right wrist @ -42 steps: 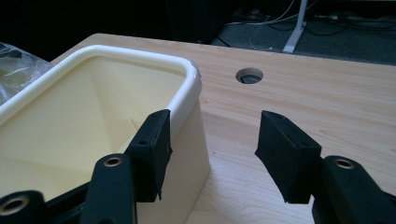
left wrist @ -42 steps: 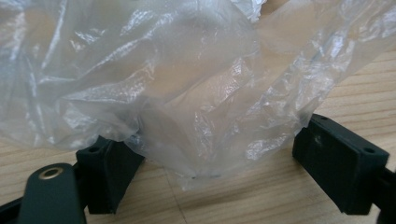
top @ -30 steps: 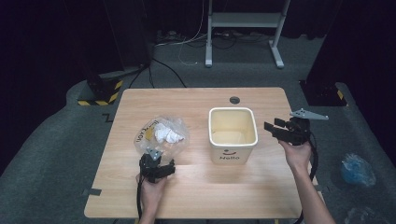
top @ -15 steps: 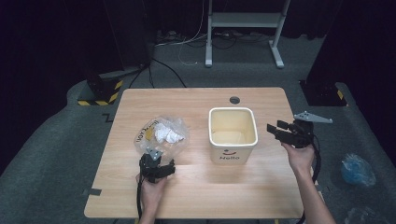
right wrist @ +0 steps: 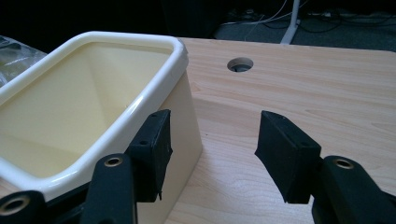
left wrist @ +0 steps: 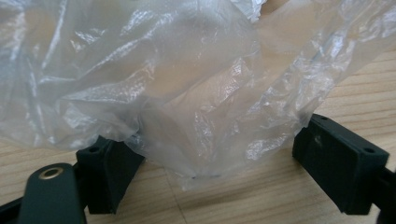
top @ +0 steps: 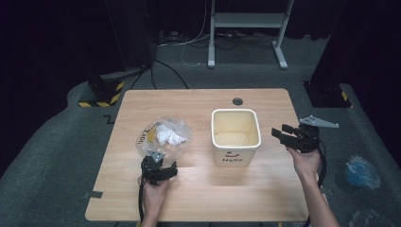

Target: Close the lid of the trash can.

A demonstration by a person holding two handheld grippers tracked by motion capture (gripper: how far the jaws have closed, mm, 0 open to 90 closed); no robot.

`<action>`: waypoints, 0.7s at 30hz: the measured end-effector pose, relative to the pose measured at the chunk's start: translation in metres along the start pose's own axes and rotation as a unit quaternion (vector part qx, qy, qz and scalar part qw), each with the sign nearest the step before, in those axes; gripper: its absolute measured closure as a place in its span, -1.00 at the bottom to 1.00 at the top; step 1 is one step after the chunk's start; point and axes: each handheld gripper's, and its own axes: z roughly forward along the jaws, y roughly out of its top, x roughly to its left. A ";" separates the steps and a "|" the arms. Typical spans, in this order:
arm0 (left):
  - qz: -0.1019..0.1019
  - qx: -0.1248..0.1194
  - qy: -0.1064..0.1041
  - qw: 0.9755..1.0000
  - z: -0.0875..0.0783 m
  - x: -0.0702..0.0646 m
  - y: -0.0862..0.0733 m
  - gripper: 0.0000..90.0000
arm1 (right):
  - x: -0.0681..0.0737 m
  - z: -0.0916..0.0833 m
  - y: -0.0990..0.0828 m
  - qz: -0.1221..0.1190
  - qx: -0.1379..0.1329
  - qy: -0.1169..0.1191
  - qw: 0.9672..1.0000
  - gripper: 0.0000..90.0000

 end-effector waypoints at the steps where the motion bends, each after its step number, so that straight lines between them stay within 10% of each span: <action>1: 0.000 0.000 0.000 1.000 0.000 0.000 0.000 -0.63 | 0.000 -0.001 -0.001 0.000 0.000 0.000 1.000 -0.01; 21: 0.000 0.000 0.000 1.000 0.000 0.000 0.000 -0.62 | 0.000 -0.004 -0.015 0.008 -0.001 0.006 1.000 -0.01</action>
